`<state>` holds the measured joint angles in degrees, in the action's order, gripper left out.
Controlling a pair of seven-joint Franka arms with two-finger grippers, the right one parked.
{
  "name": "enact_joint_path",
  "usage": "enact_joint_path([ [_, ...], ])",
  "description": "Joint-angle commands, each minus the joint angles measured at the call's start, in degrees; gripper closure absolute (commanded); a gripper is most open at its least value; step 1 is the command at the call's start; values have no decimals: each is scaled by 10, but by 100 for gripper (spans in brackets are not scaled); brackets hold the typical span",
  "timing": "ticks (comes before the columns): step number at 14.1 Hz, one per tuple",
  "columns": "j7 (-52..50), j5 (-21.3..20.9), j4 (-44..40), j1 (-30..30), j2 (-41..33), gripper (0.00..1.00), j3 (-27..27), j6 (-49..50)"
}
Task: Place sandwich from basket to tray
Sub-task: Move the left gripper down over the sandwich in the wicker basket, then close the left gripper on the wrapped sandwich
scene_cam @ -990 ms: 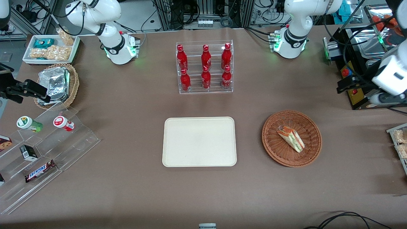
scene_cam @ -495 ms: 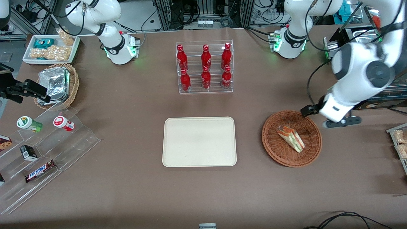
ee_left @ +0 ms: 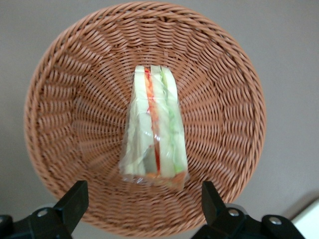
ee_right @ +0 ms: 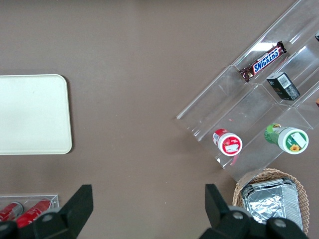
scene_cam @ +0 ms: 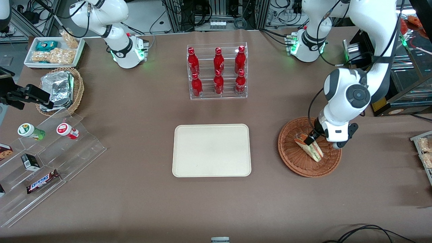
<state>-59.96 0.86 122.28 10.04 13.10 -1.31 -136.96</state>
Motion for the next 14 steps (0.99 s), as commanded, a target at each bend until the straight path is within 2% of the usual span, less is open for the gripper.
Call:
enact_joint_path([
  [1, -68, -8, -36, 5, 42, 0, 5, -5],
  [3, -75, -8, -47, 4, 68, 0, 5, -13],
  [4, -72, -8, -49, 4, 78, 14, 5, -16],
  [5, -65, -10, -49, 4, 81, 56, 5, -15],
  [6, -56, -30, -44, 4, 78, 89, 6, -14],
  [7, -45, -57, -45, 2, 73, 96, 6, -4],
  [8, -36, -71, -49, 3, 65, 97, 7, 23],
  [12, -19, -75, -144, 23, 66, 100, 2, 135],
  [13, 17, -75, -167, 32, 70, 100, 2, 157],
  [14, 124, -75, -182, 37, 80, 100, 0, 161],
])
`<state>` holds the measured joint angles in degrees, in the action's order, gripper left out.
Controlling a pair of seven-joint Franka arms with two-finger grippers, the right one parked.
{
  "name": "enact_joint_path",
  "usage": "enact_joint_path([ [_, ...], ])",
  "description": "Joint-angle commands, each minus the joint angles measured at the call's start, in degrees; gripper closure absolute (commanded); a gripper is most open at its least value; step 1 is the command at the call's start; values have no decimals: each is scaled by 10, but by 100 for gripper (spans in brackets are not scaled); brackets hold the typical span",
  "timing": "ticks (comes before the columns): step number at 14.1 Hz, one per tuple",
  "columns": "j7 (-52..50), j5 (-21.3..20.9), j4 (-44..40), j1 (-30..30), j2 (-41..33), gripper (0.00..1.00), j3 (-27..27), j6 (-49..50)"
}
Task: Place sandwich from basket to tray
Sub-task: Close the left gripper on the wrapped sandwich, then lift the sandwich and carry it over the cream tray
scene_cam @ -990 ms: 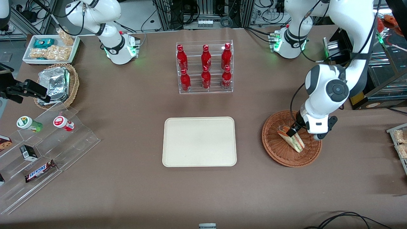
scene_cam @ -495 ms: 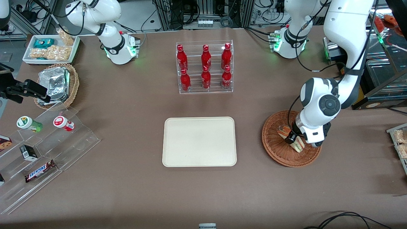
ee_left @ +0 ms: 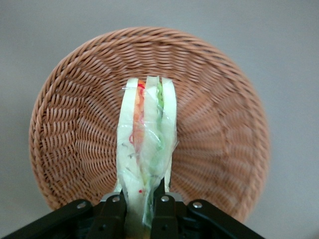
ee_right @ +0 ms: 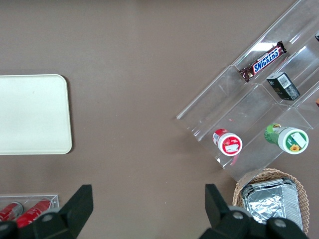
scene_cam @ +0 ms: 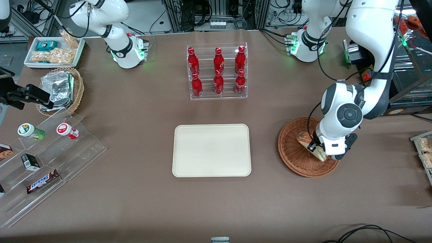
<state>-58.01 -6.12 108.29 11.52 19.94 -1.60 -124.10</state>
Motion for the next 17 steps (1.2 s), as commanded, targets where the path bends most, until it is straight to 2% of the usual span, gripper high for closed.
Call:
enact_joint_path([
  [1, 201, 8, -47, 26, 11, 100, -4, 32],
  [2, 247, 35, -66, 28, 18, 100, -16, 32],
  [4, 226, 51, -141, 41, 72, 100, -59, 36],
  [6, 193, 37, -208, 87, 130, 100, -66, 50],
  [9, 157, 44, -318, 146, 212, 100, -68, 47],
  [12, 125, 43, -393, 208, 271, 100, -67, 35],
  [15, 94, 35, -441, 248, 320, 100, -63, 12],
  [17, 94, 14, -446, 257, 331, 100, -64, -3],
])
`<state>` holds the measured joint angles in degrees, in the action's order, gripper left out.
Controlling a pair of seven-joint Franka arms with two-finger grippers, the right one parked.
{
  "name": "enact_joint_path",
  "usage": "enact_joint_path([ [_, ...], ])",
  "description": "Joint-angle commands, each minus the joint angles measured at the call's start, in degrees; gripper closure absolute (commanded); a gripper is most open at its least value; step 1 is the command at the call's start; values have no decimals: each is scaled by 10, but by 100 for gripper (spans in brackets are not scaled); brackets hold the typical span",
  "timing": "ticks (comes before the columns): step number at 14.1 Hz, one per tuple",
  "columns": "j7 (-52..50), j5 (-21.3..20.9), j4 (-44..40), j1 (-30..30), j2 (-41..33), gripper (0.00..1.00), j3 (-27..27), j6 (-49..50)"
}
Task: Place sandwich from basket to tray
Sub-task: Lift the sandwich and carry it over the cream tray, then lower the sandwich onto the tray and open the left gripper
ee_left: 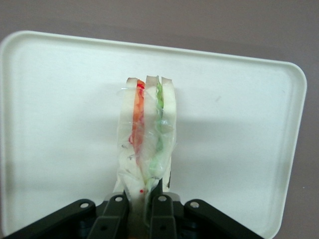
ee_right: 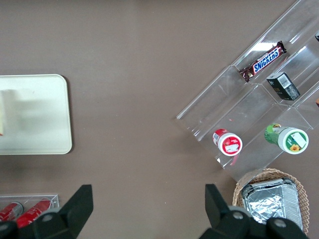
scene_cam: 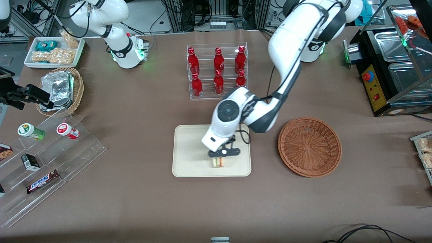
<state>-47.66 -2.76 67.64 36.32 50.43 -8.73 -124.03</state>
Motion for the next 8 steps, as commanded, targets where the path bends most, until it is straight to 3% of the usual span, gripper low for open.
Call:
enact_joint_path([
  [1, -10, -23, -38, 17, 27, 100, 7, -2],
  [5, -3, -25, -38, 19, 40, 94, 8, -5],
  [6, -10, -22, -38, 18, 39, 57, 7, -6],
  [7, -10, -22, -36, 18, 35, 1, 7, -5],
  [8, -12, -19, -35, 18, 33, 0, 7, -4],
])
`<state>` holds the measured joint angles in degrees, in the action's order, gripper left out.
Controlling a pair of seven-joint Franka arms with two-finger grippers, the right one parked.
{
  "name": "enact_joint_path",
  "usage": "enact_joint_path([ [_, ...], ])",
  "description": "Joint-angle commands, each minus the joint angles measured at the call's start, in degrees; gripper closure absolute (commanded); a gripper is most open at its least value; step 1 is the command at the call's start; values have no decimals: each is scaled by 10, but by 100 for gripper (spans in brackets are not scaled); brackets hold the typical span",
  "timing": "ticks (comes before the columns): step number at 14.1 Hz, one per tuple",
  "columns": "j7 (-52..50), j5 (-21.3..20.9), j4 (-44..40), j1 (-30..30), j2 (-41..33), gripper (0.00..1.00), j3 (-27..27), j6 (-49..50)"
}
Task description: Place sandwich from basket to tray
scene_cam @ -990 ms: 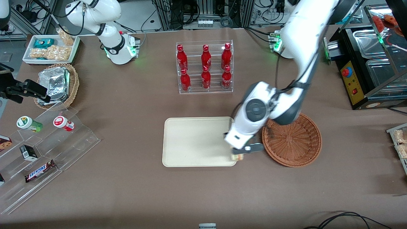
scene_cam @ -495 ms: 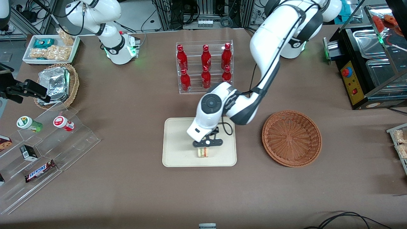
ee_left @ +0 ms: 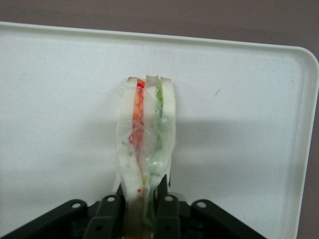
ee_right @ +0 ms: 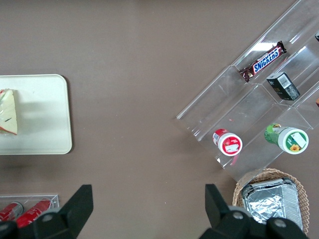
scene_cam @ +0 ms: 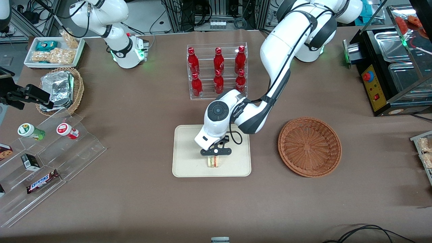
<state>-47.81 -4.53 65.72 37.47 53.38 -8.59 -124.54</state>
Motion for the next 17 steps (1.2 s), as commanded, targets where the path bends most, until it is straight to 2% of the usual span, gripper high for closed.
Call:
enact_joint_path([
  [1, -18, 0, -16, 5, -10, 0, 6, 8],
  [4, -47, 0, -15, -2, -89, 0, 6, 120],
  [6, -44, 1, -7, -30, -153, 0, 6, 185],
  [8, -53, -4, 1, -35, -188, 0, 7, 242],
  [10, -80, 2, 44, -77, -231, 0, 7, 306],
  [15, -70, -4, 176, -171, -317, 0, 7, 307],
  [17, -19, 0, 206, -204, -347, 0, 7, 315],
])
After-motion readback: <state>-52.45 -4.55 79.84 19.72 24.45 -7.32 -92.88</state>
